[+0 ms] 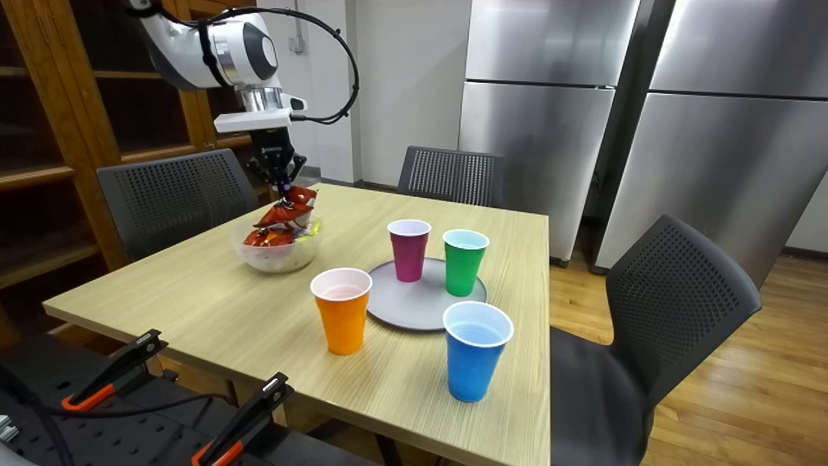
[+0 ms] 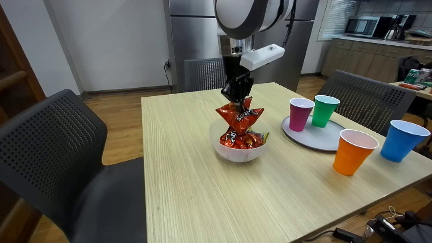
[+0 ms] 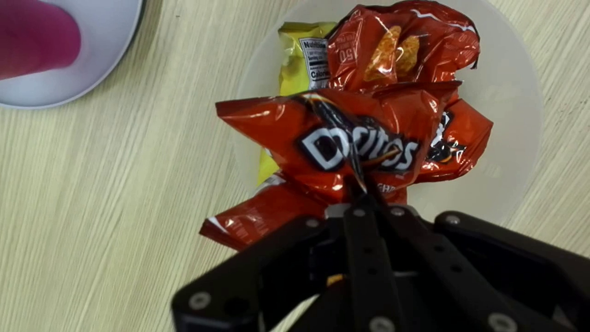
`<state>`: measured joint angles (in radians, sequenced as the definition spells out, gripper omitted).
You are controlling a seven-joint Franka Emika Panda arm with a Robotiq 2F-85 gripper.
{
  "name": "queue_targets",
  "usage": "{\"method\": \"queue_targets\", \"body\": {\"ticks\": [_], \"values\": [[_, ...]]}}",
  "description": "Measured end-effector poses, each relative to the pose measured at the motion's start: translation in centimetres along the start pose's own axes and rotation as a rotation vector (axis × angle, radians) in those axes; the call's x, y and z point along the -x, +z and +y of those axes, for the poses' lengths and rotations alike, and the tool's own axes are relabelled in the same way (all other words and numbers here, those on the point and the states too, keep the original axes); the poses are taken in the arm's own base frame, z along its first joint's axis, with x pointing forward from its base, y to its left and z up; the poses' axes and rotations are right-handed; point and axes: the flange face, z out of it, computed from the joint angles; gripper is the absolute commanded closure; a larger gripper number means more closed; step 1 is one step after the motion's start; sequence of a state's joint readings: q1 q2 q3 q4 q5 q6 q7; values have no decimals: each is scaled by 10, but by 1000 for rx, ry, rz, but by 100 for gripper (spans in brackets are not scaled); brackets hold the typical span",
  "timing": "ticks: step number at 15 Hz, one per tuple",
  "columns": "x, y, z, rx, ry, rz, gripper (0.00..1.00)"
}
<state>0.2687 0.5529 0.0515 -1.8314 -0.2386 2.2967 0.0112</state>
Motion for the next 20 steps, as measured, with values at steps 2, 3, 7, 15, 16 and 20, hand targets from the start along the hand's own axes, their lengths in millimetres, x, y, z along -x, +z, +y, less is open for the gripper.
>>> {"method": "queue_targets", "body": {"ticks": [2,3,7,15,16,20], "values": [[-4,4,-1,-4,-13,-26,100],[-5,5,-1,-4,-17,-37,100],[-11,7,1,-4,-19,-60,74],[-13,4,7,-3,-10,-64,22],[-14,3,7,-3,-9,-63,15],[-15,1,8,-2,-8,-58,0]]}}
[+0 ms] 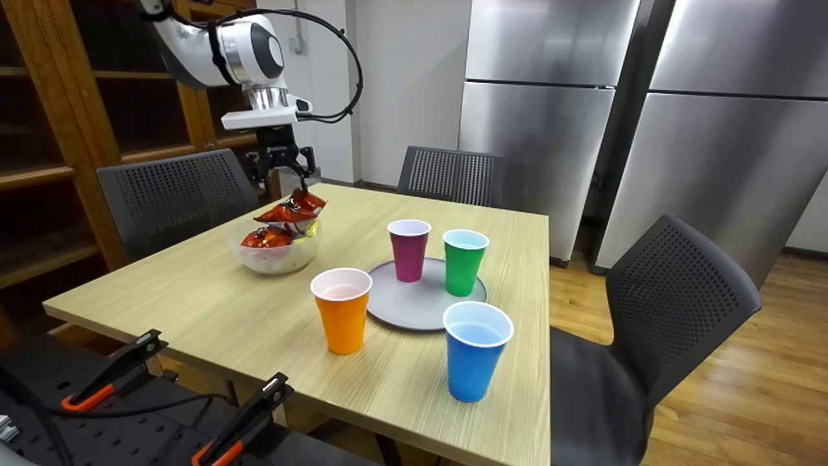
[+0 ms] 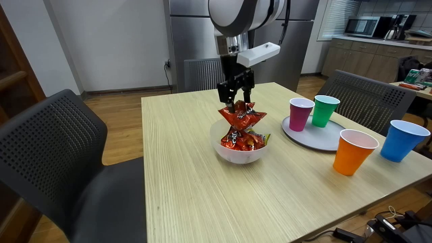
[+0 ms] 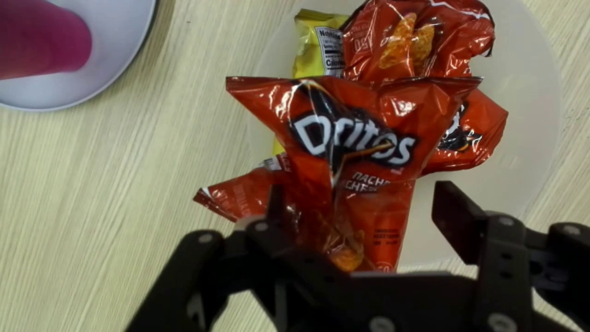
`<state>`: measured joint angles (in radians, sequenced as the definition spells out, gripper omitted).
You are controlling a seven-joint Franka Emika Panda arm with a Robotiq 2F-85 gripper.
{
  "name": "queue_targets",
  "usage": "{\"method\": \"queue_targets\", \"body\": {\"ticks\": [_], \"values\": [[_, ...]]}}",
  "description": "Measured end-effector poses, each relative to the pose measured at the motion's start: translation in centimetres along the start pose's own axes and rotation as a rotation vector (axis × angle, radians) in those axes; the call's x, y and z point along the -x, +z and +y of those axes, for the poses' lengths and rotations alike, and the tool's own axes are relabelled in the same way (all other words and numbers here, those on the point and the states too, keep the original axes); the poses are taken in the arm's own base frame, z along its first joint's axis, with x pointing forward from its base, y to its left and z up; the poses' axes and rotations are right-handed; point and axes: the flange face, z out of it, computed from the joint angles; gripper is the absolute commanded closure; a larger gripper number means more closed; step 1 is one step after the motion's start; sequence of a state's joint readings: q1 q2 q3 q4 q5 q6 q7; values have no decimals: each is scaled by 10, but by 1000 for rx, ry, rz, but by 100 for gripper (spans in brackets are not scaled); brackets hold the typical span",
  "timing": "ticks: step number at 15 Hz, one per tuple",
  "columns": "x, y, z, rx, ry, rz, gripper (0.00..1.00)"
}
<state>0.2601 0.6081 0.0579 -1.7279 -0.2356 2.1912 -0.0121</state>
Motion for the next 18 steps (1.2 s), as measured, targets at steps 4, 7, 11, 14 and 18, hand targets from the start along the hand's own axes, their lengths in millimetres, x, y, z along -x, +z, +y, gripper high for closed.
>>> {"method": "queue_targets", "body": {"ticks": [4,7,11,14,18], "values": [[-1,-4,1,2,1,8,0],[-2,-9,0,5,-1,16,0],[-2,-21,-2,15,-7,32,0],[-2,-30,-1,21,-6,47,0],[-1,-42,7,27,13,65,0]]}}
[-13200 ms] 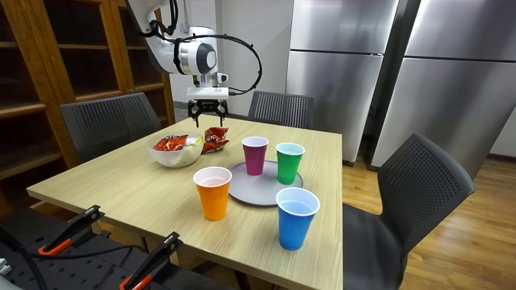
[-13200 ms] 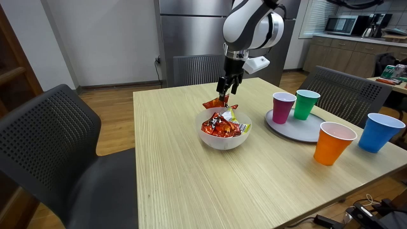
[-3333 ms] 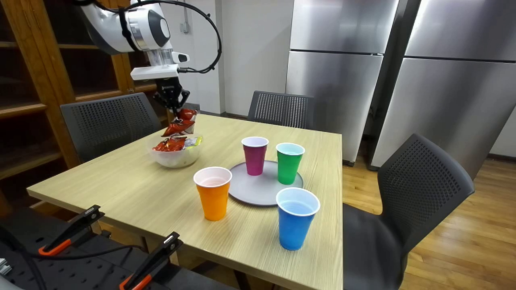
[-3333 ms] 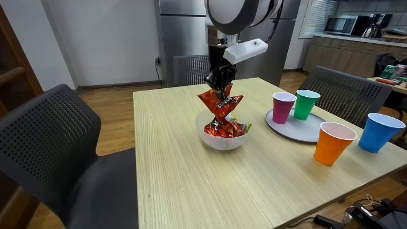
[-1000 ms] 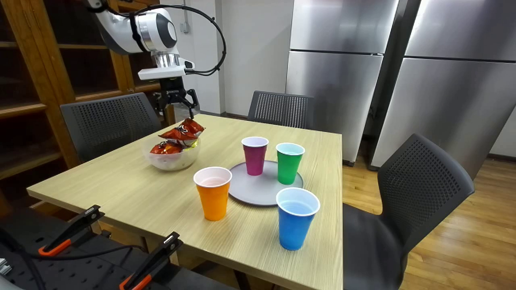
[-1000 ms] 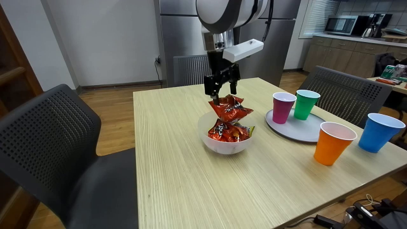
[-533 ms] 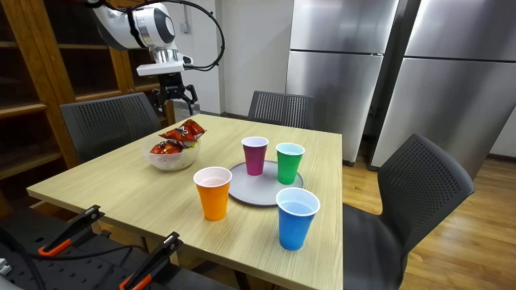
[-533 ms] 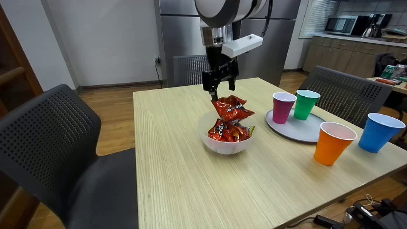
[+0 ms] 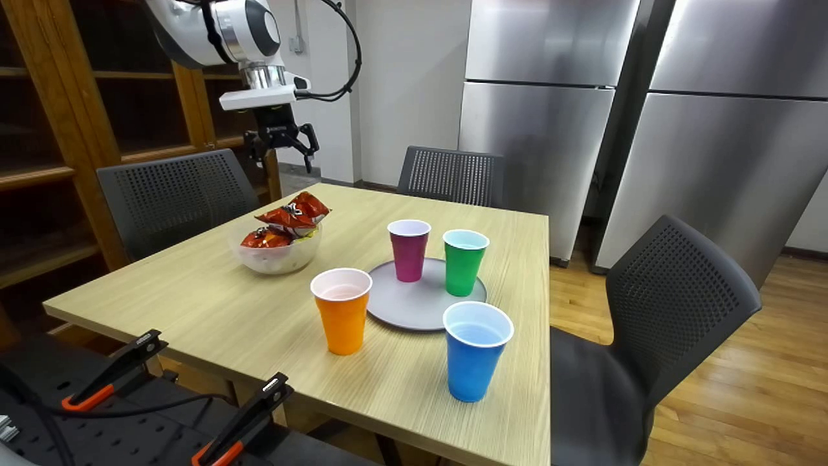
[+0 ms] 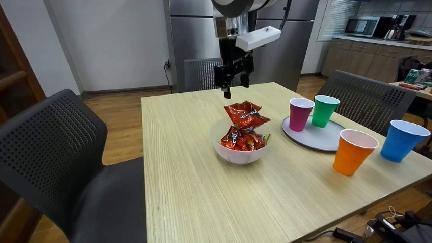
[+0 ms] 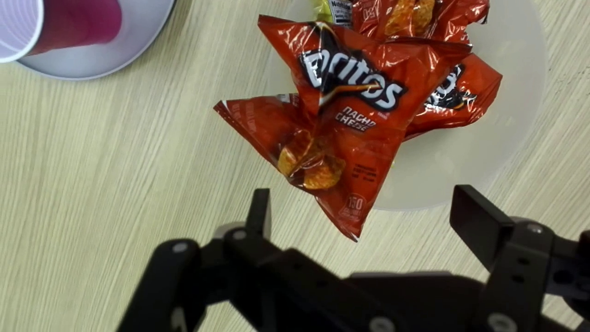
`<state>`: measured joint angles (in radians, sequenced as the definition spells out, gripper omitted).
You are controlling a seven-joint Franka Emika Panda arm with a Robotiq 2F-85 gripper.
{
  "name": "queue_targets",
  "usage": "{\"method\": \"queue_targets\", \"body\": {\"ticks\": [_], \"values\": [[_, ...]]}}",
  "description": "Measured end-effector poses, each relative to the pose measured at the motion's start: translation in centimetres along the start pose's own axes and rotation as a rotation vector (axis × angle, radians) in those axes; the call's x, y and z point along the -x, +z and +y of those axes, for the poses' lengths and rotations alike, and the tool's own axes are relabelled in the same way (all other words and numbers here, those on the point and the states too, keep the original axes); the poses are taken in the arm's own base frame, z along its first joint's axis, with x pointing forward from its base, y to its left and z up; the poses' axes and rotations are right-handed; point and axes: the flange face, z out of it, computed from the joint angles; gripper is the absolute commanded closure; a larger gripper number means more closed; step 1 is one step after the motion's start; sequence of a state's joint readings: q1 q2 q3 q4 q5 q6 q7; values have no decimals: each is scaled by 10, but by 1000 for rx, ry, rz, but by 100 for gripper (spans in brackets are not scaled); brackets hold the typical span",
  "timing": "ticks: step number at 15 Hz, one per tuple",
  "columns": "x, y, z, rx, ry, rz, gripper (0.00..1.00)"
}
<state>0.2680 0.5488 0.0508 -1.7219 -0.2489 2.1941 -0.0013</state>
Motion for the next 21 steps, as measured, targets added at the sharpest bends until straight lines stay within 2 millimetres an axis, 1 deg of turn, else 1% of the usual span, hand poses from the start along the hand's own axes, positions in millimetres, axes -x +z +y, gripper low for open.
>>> {"method": "queue_targets", "body": {"ticks": [3,7,11,16,21], "values": [[1,-9,13,7,25,16,0],[5,-20,35,16,75,43,0],[15,-27,58,22,143,72,0],[37,-24,88,24,245,85,0],[63,-13,116,13,332,71,0]]}}
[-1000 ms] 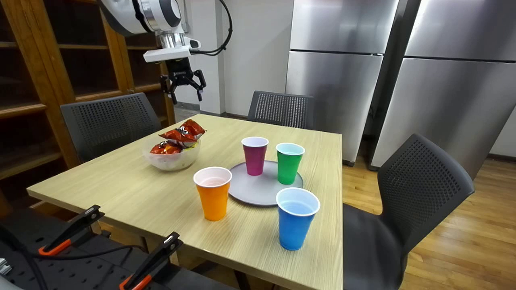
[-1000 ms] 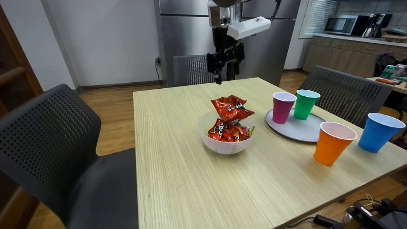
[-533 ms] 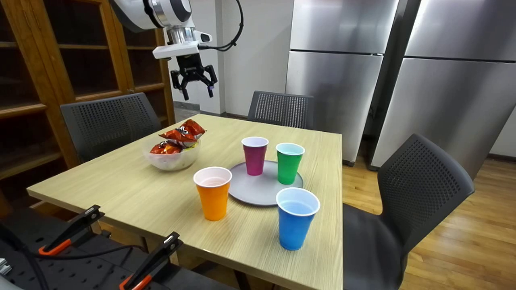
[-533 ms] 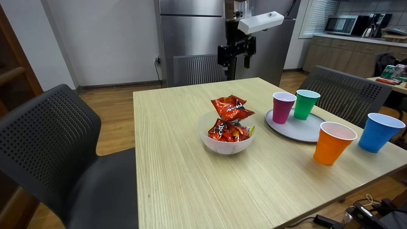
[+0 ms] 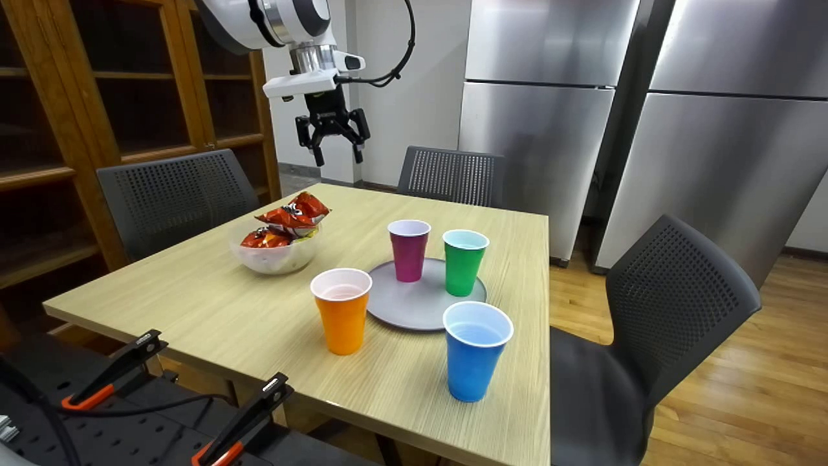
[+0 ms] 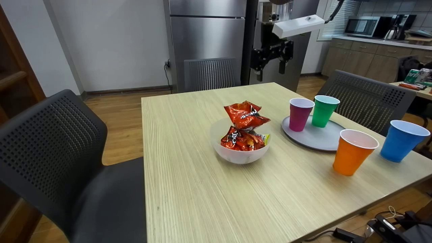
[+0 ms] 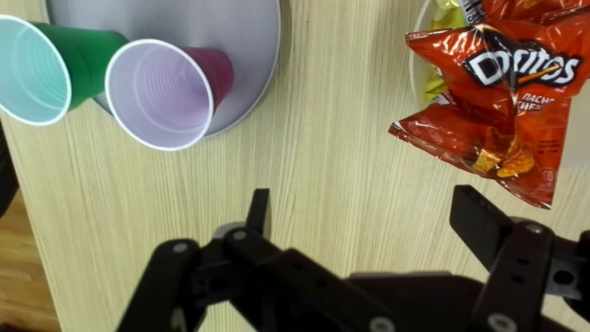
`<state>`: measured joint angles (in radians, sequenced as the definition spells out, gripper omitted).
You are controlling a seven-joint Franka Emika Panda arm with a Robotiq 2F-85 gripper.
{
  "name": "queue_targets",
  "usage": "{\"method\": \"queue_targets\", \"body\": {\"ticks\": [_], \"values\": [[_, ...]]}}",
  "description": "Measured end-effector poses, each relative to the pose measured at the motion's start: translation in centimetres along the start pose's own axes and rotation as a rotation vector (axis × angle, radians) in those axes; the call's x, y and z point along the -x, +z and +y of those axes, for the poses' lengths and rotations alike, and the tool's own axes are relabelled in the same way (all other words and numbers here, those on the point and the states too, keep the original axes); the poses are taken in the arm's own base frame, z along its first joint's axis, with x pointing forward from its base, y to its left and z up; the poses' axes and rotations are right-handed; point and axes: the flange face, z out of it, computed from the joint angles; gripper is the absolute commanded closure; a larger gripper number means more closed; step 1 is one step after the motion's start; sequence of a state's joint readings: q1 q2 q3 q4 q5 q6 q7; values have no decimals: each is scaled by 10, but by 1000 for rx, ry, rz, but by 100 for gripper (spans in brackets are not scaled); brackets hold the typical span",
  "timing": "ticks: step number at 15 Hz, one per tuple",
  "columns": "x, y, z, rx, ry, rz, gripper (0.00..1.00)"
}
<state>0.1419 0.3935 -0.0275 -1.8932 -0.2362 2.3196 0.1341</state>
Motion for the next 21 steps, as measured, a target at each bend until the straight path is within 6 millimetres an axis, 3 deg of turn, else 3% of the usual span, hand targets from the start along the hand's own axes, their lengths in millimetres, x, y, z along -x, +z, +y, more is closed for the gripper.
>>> {"method": "queue_targets", "body": {"ticks": [7,21], "values": [[23,14,24,-14,77,-19,0],[64,64,63,-100,234,-147,0]]}}
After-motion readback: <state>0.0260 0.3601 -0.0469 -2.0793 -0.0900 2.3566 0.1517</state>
